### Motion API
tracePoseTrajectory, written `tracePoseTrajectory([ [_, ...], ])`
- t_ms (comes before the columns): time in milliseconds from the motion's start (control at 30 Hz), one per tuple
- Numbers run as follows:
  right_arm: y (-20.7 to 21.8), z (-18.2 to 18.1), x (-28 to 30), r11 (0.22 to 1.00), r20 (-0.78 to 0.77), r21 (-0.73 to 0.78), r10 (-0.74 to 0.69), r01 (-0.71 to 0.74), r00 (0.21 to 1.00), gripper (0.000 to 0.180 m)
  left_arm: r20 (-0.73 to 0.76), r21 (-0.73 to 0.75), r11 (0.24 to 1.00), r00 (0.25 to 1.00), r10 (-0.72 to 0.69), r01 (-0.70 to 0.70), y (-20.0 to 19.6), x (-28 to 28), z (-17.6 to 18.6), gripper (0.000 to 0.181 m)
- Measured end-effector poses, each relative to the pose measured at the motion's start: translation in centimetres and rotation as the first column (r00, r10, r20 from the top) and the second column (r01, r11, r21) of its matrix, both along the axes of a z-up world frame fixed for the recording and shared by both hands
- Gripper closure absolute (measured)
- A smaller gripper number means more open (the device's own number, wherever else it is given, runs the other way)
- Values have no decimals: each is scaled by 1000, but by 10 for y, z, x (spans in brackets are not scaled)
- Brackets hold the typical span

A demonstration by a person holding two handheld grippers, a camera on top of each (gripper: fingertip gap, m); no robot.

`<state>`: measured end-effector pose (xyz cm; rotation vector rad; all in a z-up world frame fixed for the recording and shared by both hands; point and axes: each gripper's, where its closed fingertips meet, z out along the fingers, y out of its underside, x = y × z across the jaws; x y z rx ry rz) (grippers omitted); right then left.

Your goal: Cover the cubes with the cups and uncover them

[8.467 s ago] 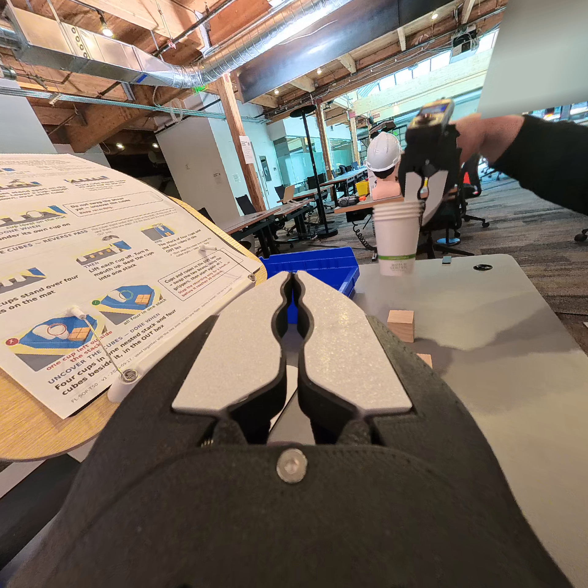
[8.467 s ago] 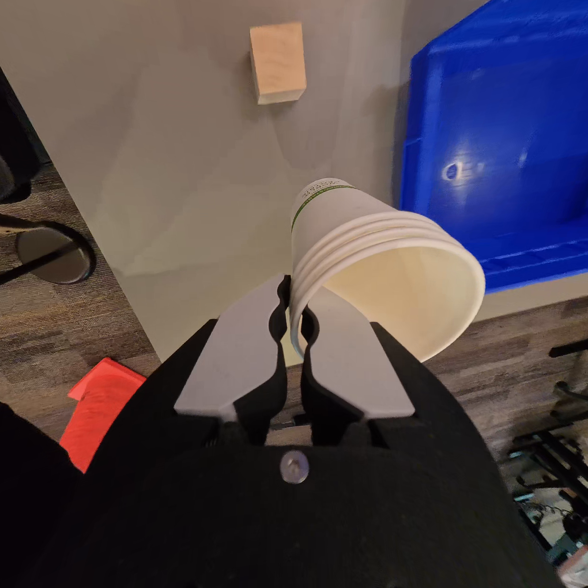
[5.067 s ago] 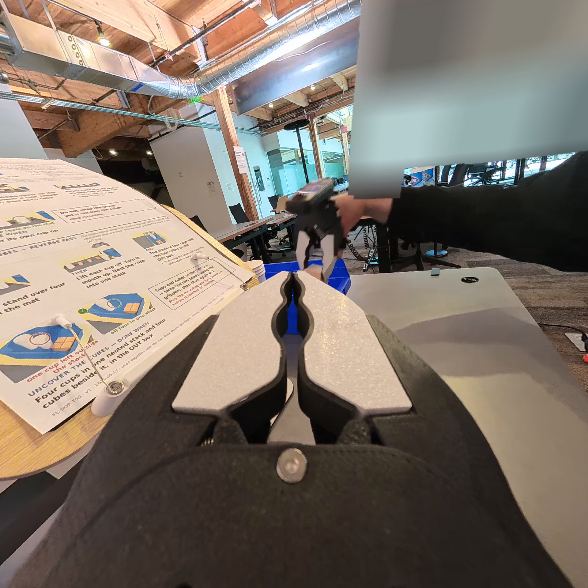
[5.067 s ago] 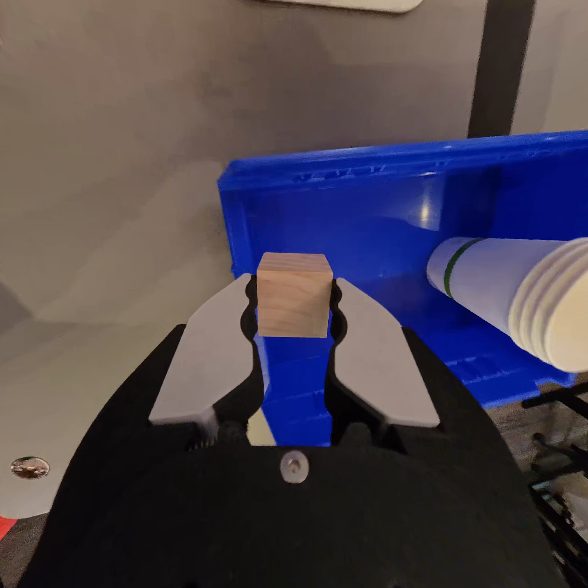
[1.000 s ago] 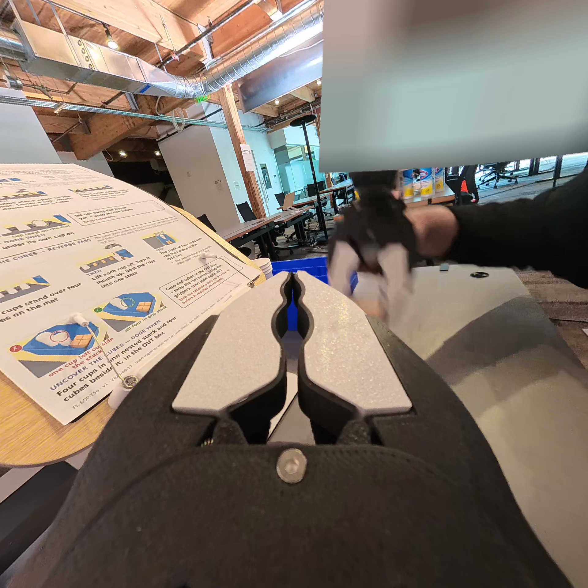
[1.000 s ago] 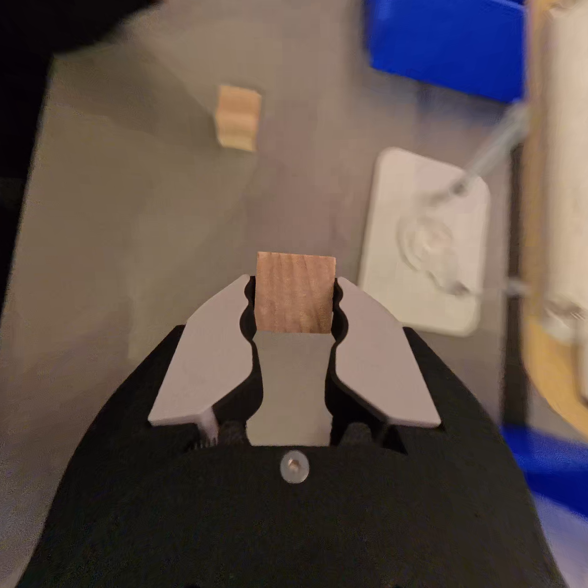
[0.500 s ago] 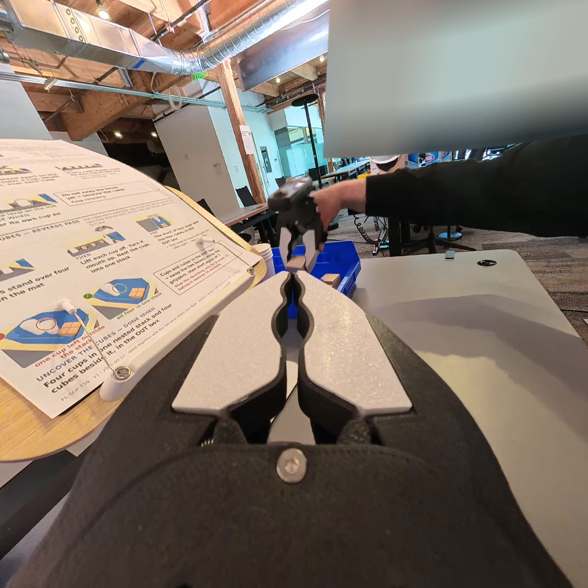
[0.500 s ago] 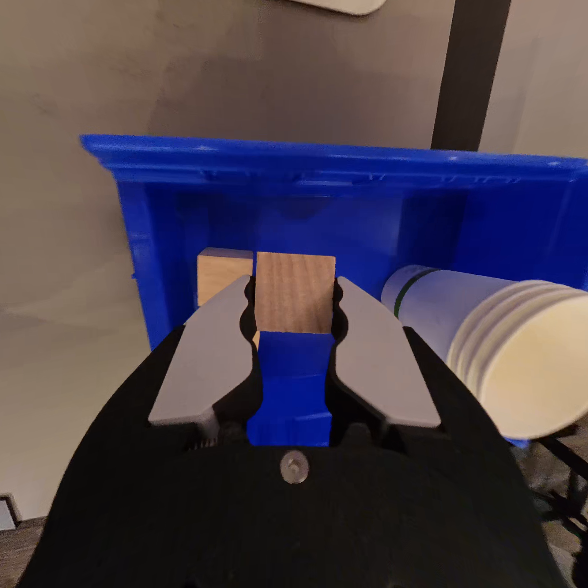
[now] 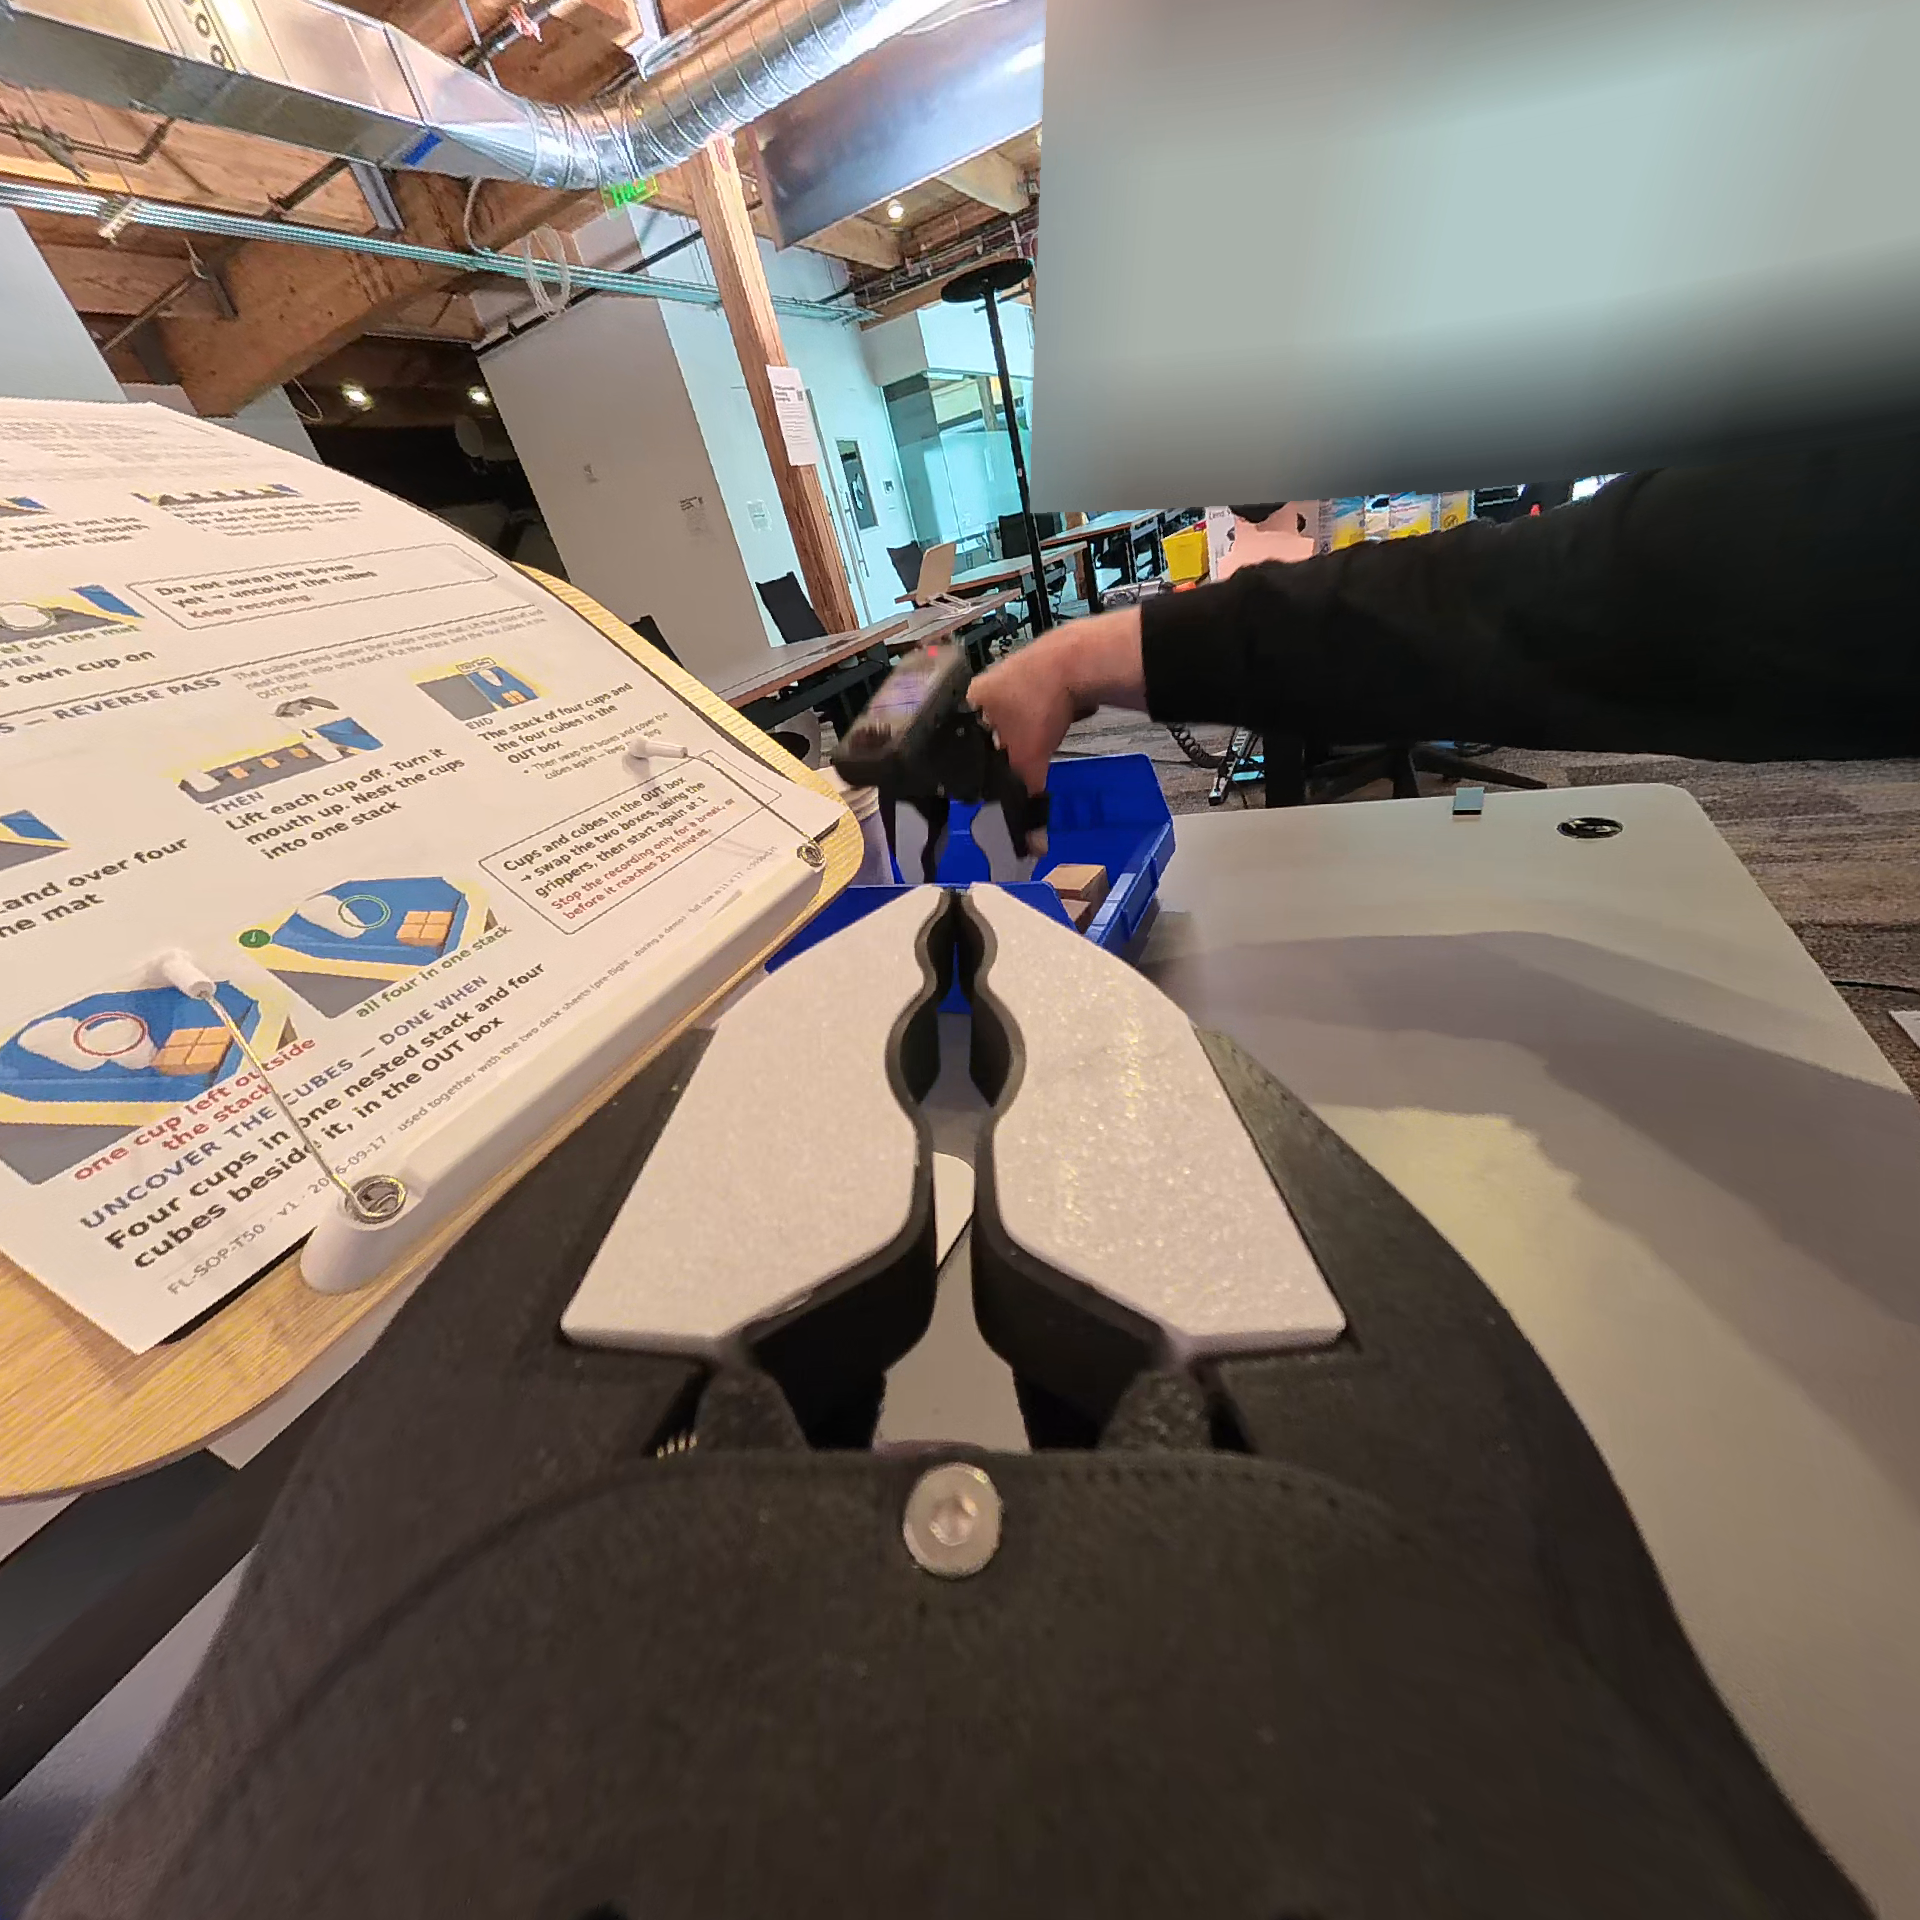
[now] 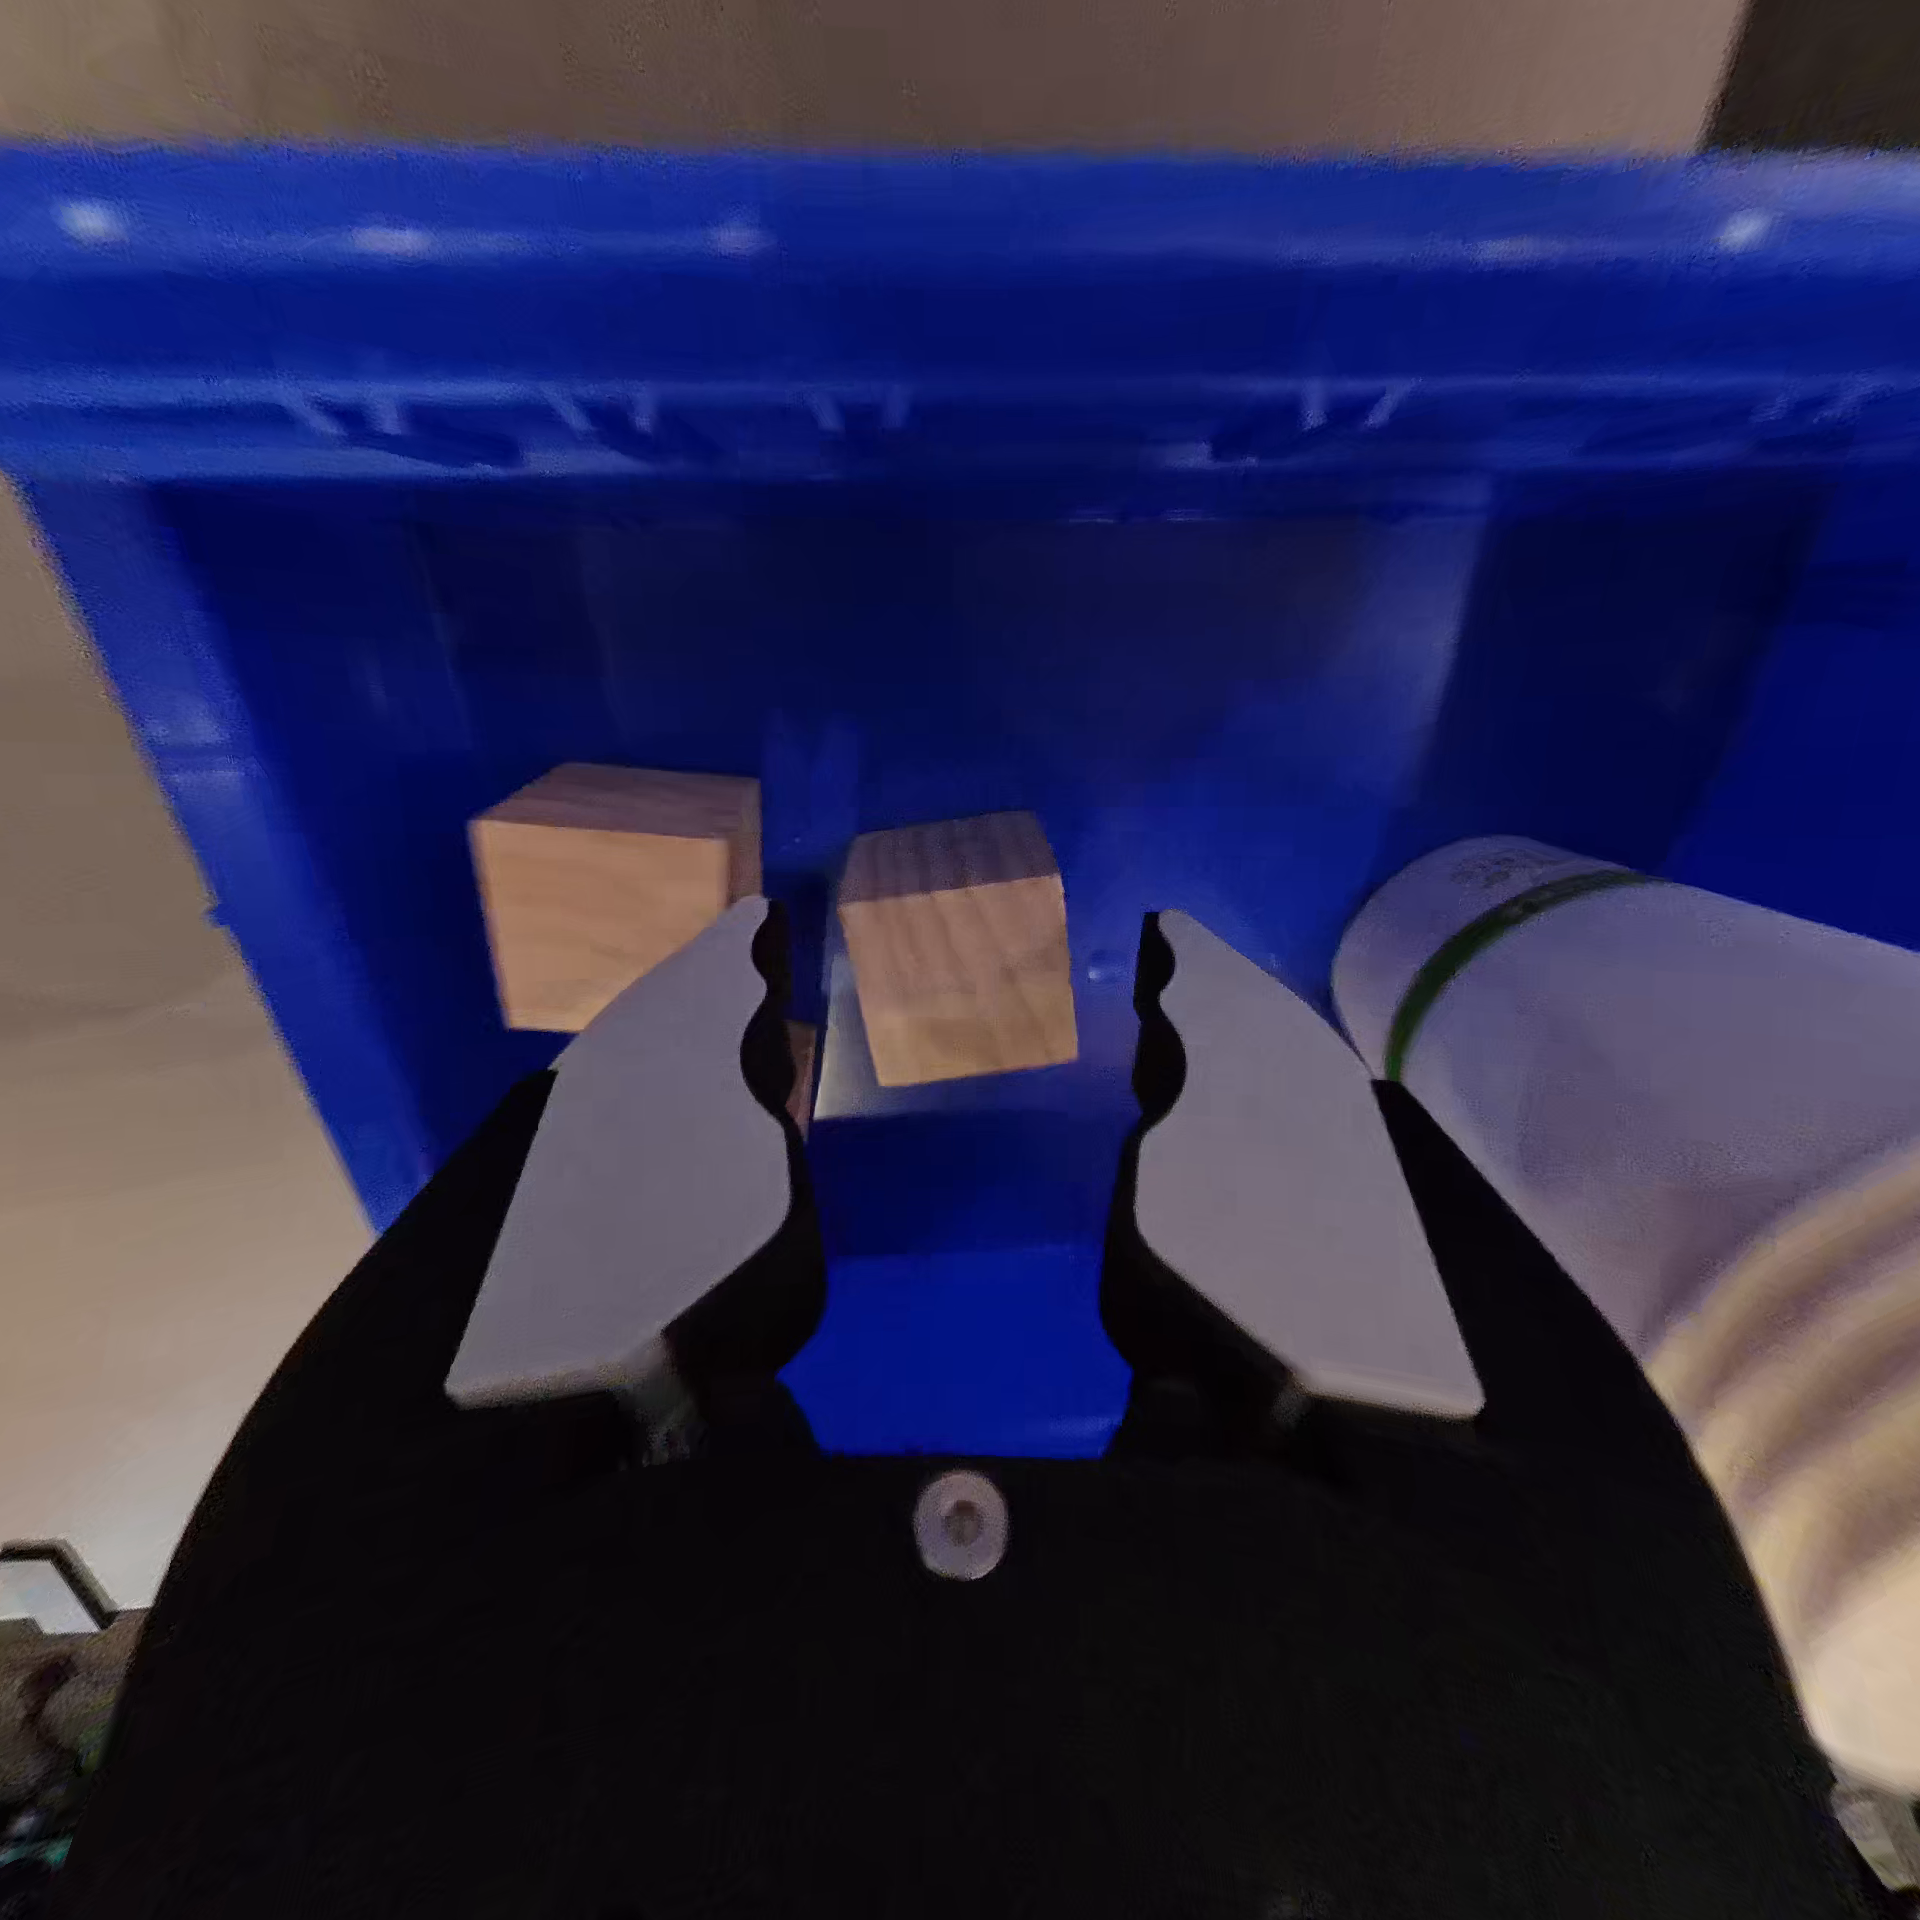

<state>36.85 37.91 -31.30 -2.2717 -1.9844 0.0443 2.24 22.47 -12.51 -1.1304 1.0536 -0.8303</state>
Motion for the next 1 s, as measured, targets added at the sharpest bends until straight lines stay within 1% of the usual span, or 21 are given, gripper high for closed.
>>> tracePoseTrajectory([
  [67,-3,31,-8,997,-44,76,3,0,999,117,2,1,1000,1000,1,-1,0,0,1,181],
  [167,-22,94,-33,970,-102,241,50,-24,994,122,11,8,1000,1000,4,-5,-1,-2,4,181],
  [200,-36,113,-47,960,-134,278,73,-34,988,123,15,11,1000,1000,6,-6,-1,-3,5,181],
  [267,-72,141,-85,942,-190,327,146,-78,971,127,24,17,1000,1000,7,-7,-2,-3,8,181],
  [333,-108,153,-132,918,-243,375,232,-130,942,130,31,25,1000,999,8,-9,-4,-4,11,181],
  [367,-129,154,-162,916,-307,372,276,-153,911,131,33,29,1000,999,11,-12,-4,-5,13,181],
  [433,-161,146,-220,928,-422,341,296,-152,857,125,45,41,999,999,16,-18,-6,-8,17,181],
  [500,-185,122,-271,940,-474,296,296,-167,829,111,57,57,998,998,25,-29,-8,-12,22,181],
  [567,-207,93,-316,940,-508,255,331,-228,795,103,74,71,997,997,33,-38,-10,-19,27,181],
  [600,-214,77,-334,935,-510,248,350,-255,786,100,84,77,996,996,38,-45,-11,-23,30,181],
  [667,-207,47,-364,936,-492,272,334,-222,804,97,97,88,994,994,52,-61,-12,-32,34,181],
  [767,-208,22,-403,973,-591,178,226,-149,775,95,134,105,991,989,66,-80,-15,-45,44,181],
  [867,-205,8,-426,980,-606,166,187,-107,773,98,144,107,988,985,94,-110,-14,-55,47,181],
  [933,-205,-9,-433,981,-561,156,183,-115,807,102,154,107,988,984,94,-111,-14,-58,49,181],
  [967,-205,-16,-435,977,-540,167,202,-131,817,112,159,109,988,983,91,-109,-15,-59,50,181],
  [1000,-206,-18,-436,973,-537,171,224,-155,813,133,162,112,988,983,89,-108,-16,-60,51,181],
])
